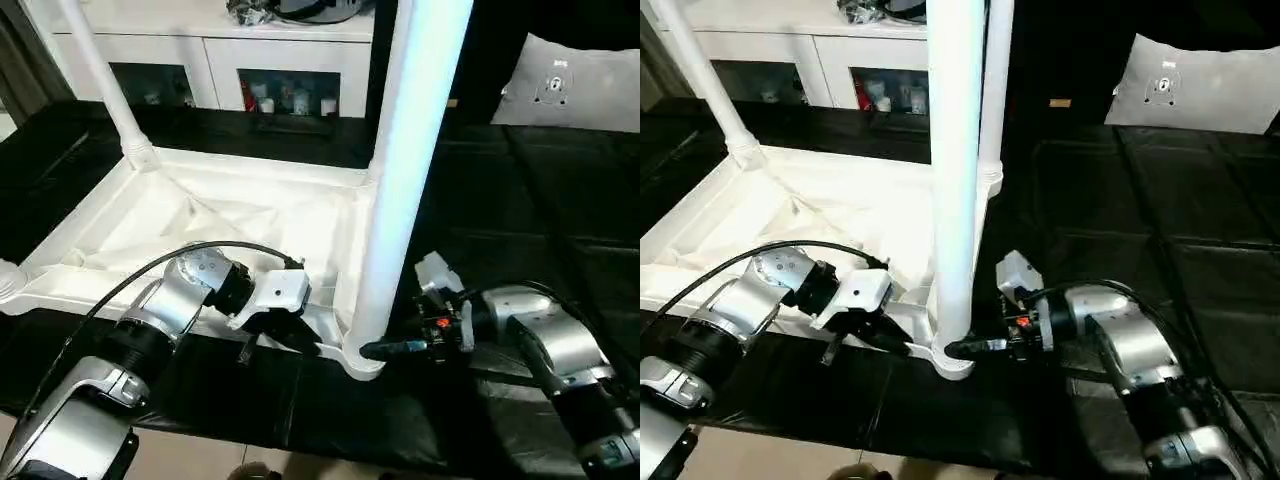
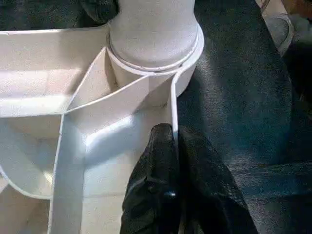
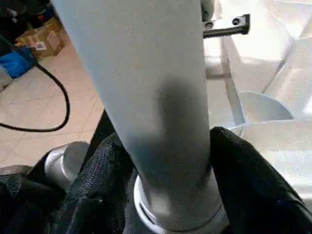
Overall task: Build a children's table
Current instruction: Rotate leg to tighten
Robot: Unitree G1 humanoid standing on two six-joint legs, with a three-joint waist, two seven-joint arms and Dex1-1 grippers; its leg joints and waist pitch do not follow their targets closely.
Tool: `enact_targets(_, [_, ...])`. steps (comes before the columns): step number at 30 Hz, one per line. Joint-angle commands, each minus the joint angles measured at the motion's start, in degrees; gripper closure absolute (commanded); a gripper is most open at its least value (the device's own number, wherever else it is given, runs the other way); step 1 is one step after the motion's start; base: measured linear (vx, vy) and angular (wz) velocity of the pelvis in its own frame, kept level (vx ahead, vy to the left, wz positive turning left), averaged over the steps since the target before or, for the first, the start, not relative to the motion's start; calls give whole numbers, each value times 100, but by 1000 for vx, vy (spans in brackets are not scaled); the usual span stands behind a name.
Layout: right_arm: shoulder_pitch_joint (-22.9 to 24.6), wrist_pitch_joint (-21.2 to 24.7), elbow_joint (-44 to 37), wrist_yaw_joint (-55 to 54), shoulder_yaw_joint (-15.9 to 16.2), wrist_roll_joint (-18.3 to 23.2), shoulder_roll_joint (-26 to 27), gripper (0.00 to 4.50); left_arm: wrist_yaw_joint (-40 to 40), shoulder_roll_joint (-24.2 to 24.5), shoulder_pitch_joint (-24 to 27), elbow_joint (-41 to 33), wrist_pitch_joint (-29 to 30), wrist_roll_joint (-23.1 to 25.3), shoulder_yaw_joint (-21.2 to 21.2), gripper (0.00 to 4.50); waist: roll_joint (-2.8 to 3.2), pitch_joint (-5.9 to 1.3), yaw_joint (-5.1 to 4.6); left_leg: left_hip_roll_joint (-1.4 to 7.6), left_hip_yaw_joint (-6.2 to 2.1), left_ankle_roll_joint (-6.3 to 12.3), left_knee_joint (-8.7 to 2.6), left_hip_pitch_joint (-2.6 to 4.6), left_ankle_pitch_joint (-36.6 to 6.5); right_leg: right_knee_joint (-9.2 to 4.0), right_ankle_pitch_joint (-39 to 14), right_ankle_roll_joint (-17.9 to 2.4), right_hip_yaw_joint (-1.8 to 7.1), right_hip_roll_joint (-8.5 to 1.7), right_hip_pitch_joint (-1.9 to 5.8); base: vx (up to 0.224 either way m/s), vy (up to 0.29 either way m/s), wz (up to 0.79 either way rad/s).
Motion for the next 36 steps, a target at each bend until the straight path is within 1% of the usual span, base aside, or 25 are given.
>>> enact_targets(1, [-92, 21, 13, 7, 32, -15, 26, 228, -318, -61, 18, -223, -104, 36, -259, 450, -99, -369, -22, 233, -26, 362, -411, 18, -985, -348, -1917, -1178, 241, -385, 288, 0, 0, 0])
enact_targets(8, [-71, 114, -33, 36, 72, 35, 63, 245, -231, -32, 82, -290, 45, -17, -180, 450, -101, -348, -36, 228, -23, 351, -419, 23, -1034, -364, -1986, -1146, 243, -380, 277, 0, 0, 0])
enact_targets(11, [-13, 274, -130, -31, 39, 141, 87, 246, -118, -65, 97, -299, 160, -59, -106, 450, -91, -339, -48, 231, -26, 348, -426, 24, -1045, -363, -1947, -1167, 242, -371, 277, 0, 0, 0])
enact_targets(15, [277, 665, -534, -610, -101, 266, 287, 247, 351, -153, 139, -400, 590, -42, 53, 450, -77, -303, -59, 233, -31, 301, -449, 27, -1172, -394, -2164, -1088, 251, -372, 267, 0, 0, 0])
enact_targets(16, [437, 768, -707, -1056, -188, 258, 477, 247, 745, -249, 132, -412, 825, 36, 142, 450, -85, -289, -78, 229, -36, 257, -464, 23, -1255, -406, -2309, -1036, 251, -369, 260, 0, 0, 0])
enact_targets(17, [437, 768, -707, -1056, -188, 258, 477, 247, 745, -249, 132, -412, 825, 36, 142, 450, -62, -273, -79, 224, -42, 227, -475, 31, -1317, -423, -2410, -998, 250, -367, 252, 0, 0, 0])
enact_targets(18, [512, 827, -787, -1293, -224, 241, 583, 247, 958, -311, 122, -412, 1004, 75, 188, 450, -87, -254, -127, 196, -58, 147, -492, 46, -1543, -483, -2864, -845, 230, -374, 250, 0, 0, 0])
enact_targets(19, [583, 871, -853, -1553, -248, 192, 700, 247, 1180, -398, 112, -413, 1179, 86, 250, 450, -91, -249, -147, 192, -60, 129, -492, 52, -1575, -493, -2971, -797, 232, -374, 235, 0, 0, 0])
enact_targets(20, [650, 873, -910, -1777, -263, 140, 811, 247, 1399, -509, 102, -414, 1337, 54, 337, 450, -89, -217, -176, 177, -68, 103, -494, 63, -1695, -542, -3291, -675, 224, -380, 210, 0, 0, 0])
enact_targets(21, [718, 874, -970, -1979, -272, 95, 921, 247, 1583, -628, 96, -433, 1517, 4, 425, 450, -90, -217, -195, 162, -80, 94, -493, 77, -1741, -578, -3498, -574, 212, -385, 200, 0, 0, 0])
enact_targets(22, [835, 932, -1070, -2332, -277, 2, 1099, 247, 1867, -791, 75, -456, 1703, 4, 503, 450, -94, -222, -204, 157, -91, 101, -494, 77, -1751, -585, -3545, -545, 204, -389, 201, 0, 0, 0])
enact_targets(23, [854, 939, -1082, -2394, -275, -19, 1129, 247, 1922, -816, 69, -451, 1721, 14, 512, 450, -97, -201, -245, 158, -94, 90, -510, 63, -1798, -602, -3579, -491, 204, -371, 185, 0, 0, 0])
enact_targets(24, [910, 948, -1111, -2589, -265, -95, 1222, 247, 2112, -900, 36, -414, 1776, 57, 541, 450, -103, -196, -295, 143, -111, 104, -512, 54, -1897, -619, -3677, -445, 188, -375, 191, 0, 0, 0])
enact_targets(25, [910, 948, -1111, -2589, -265, -95, 1222, 247, 2112, -900, 36, -414, 1776, 57, 541, 450, -102, -190, -312, 142, -111, 114, -514, 47, -1923, -632, -3712, -413, 188, -371, 190, 0, 0, 0])
enact_targets(26, [980, 1044, -1174, -2960, -287, -185, 1389, 247, 2412, -1028, -22, -350, 1877, 124, 588, 450, -110, -181, -345, 135, -119, 127, -519, 46, -1974, -638, -3759, -370, 185, -360, 180, 0, 0, 0])
enact_targets(27, [1046, 1147, -1197, -3675, -353, -352, 1739, 248, 2953, -1299, -154, -191, 2096, 225, 684, 450, -93, -164, -386, 128, -112, 99, -514, 68, -2060, -671, -3865, -353, 180, -354, 133, 0, 0, 0])
enact_targets(28, [1046, 1147, -1197, -3675, -353, -352, 1739, 248, 2953, -1299, -154, -191, 2096, 225, 684, 450, -93, -164, -386, 128, -112, 99, -514, 68, -2060, -671, -3865, -353, 180, -354, 133, 0, 0, 0])
enact_targets(29, [1046, 1138, -1170, -3925, -381, -425, 1863, 249, 3154, -1389, -198, -140, 2159, 265, 720, 450, -111, -164, -442, 94, -133, 71, -498, 74, -2142, -705, -4107, -246, 142, -363, 132, 0, 0, 0])
enact_targets(30, [1001, 1133, -1070, -4319, -445, -537, 2050, 249, 3433, -1523, -262, -62, 2212, 308, 786, 450, -98, -160, -469, 90, -144, 71, -499, 84, -2206, -730, -4202, -186, 124, -362, 119, 0, 0, 0])
enact_targets(31, [926, 1088, -932, -4761, -518, -685, 2257, 249, 3695, -1650, -326, 14, 2233, 369, 821, 450, -102, -152, -484, 85, -148, 79, -503, 80, -2235, -749, -4238, -156, 117, -363, 118, 0, 0, 0])
enact_targets(32, [870, 1073, -842, -5058, -588, -769, 2405, 249, 3874, -1726, -366, 66, 2228, 406, 848, 450, -83, -166, -515, 87, -173, 70, -520, 72, -2302, -756, -4209, -131, 87, -366, 142, 0, 0, 0])
enact_targets(33, [835, 1060, -789, -5231, -631, -818, 2494, 250, 3980, -1768, -388, 95, 2221, 430, 863, 450, -75, -163, -550, 99, -191, 71, -554, 48, -2357, -758, -4048, -136, 78, -358, 161, 0, 0, 0])
enact_targets(34, [835, 1060, -789, -5231, -631, -818, 2494, 250, 3980, -1768, -388, 95, 2221, 430, 863, 450, -75, -163, -550, 99, -191, 71, -554, 48, -2357, -758, -4048, -136, 78, -358, 161, 0, 0, 0])
enact_targets(35, [748, 997, -656, -5570, -712, -900, 2660, 250, 4124, -1830, -423, 143, 2187, 468, 871, 450, -83, -179, -593, 96, -192, 123, -570, 52, -2390, -765, -3838, -182, 85, -360, 169, 0, 0, 0])
enact_targets(36, [619, 908, -471, -5986, -814, -985, 2869, 250, 4200, -1896, -452, 191, 2125, 484, 863, 450, -98, -194, -619, 86, -172, 166, -567, 74, -2313, -764, -3717, -287, 98, -373, 140, 0, 0, 0])
